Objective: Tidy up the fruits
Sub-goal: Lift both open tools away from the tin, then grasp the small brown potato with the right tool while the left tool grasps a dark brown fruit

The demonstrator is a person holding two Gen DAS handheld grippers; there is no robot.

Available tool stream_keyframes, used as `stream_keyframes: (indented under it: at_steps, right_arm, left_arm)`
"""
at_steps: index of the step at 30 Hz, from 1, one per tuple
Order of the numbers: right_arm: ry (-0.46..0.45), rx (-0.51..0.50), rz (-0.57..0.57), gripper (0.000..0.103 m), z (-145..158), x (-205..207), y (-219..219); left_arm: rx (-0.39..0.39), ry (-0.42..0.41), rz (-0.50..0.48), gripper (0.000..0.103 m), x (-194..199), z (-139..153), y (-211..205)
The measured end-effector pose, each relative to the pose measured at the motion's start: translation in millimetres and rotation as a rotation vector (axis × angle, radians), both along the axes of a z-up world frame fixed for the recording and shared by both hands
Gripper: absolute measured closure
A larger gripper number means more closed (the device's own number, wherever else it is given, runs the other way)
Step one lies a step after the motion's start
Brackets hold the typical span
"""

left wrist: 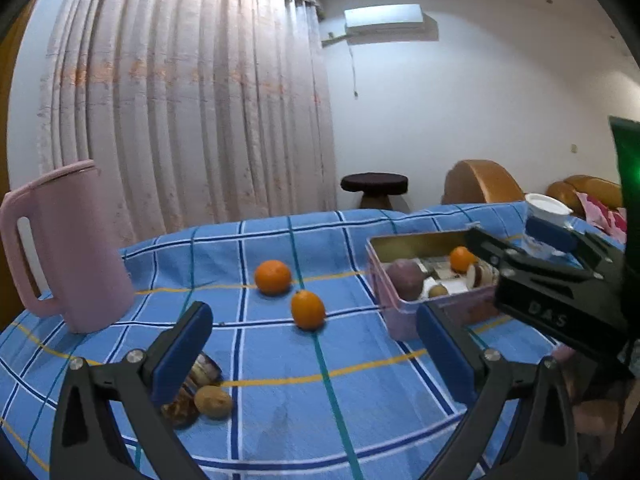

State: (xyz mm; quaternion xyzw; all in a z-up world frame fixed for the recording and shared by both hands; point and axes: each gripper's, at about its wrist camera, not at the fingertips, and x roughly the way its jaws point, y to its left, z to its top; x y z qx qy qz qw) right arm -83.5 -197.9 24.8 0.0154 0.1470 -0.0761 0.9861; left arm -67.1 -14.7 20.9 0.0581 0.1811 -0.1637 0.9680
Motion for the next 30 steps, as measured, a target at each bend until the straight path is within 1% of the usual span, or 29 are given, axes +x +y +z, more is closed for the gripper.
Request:
stream_keyframes:
  at_steps: [2, 3, 4, 5, 7, 8, 10, 12, 13, 15, 17, 18, 20, 22, 24, 25, 26, 28, 30]
  right_arm:
    - [0.009, -0.009, 0.005, 0.02, 0.0, -0.3, 3.6]
    - [0.02, -0.009, 0.01, 0.02, -0.4, 0.2, 6.2]
    - [0.033, -0.003, 0.02, 0.02, -0.9, 0.9, 9.0]
    - [0.043, 0.004, 0.034, 0.02, -1.0, 1.9, 10.8]
    - [0.066, 0.019, 0.078, 0.02, -1.7, 3.7, 17.8]
    - [0.078, 0.027, 0.104, 0.02, -1.7, 4.9, 23.6]
    - [0.099, 0.04, 0.141, 0.02, -2.1, 7.9, 33.0]
    - [0.133, 0.072, 0.204, 0.02, -3.2, 13.9, 46.4]
    - [0.149, 0.089, 0.236, 0.02, -3.9, 17.0, 52.4]
    - [0.193, 0.124, 0.305, 0.02, -7.4, 25.6, 67.9]
    - [0.244, 0.136, 0.363, 0.02, -11.8, 33.5, 85.0]
    - [0.272, 0.139, 0.394, 0.02, -14.4, 37.8, 94.8]
    - [0.315, 0.142, 0.455, 0.02, -19.1, 44.9, 111.2]
    - [0.36, 0.119, 0.496, 0.021, -24.3, 52.1, 128.9]
    - [0.393, 0.092, 0.545, 0.027, -29.0, 57.9, 144.9]
    - [0.407, 0.075, 0.563, 0.04, -30.9, 59.9, 151.1]
    - [0.427, 0.056, 0.581, 0.049, -32.9, 62.9, 158.1]
    - [0.483, 0.032, 0.612, 0.05, -38.0, 71.6, 170.4]
    - [0.511, 0.027, 0.641, 0.05, -41.9, 78.4, 177.1]
  left_arm:
    - [-0.01, 0.02, -0.012, 0.0, -0.5, 0.2, 3.0]
    - [-0.02, 0.046, -0.008, 0.0, 0.4, -0.5, 6.7]
    - [-0.048, 0.077, 0.006, 0.0, 2.3, 0.4, 16.4]
    - [-0.066, 0.085, 0.021, 0.0, 2.8, 2.4, 24.2]
    - [-0.113, 0.085, 0.083, 0.0, 3.1, 10.1, 48.9]
    - [-0.141, 0.081, 0.126, 0.0, 3.1, 15.7, 67.5]
    - [-0.161, 0.078, 0.189, 0.0, 4.3, 25.0, 97.5]
    - [-0.132, 0.078, 0.259, 0.0, 7.7, 32.1, 124.6]
    - [-0.092, 0.077, 0.304, 0.0, 9.9, 35.2, 139.2]
    - [-0.039, 0.078, 0.347, 0.0, 12.3, 35.3, 156.3]
    - [-0.014, 0.087, 0.375, 0.0, 13.3, 30.9, 169.7]
    - [-0.012, 0.094, 0.381, 0.0, 14.2, 28.2, 174.7]
    - [-0.02, 0.131, 0.398, 0.0, 18.2, 20.9, 186.7]
    - [-0.022, 0.155, 0.402, 0.0, 20.8, 14.2, 193.5]
    - [0.005, 0.178, 0.388, 0.0, 20.8, 6.1, 191.8]
    - [0.019, 0.186, 0.377, 0.0, 21.7, 5.4, 188.2]
    - [0.03, 0.191, 0.371, 0.0, 21.6, 3.7, 186.6]
    - [0.051, 0.201, 0.36, 0.0, 23.6, 0.4, 184.2]
    - [0.048, 0.218, 0.321, 0.0, 25.0, -1.8, 182.7]
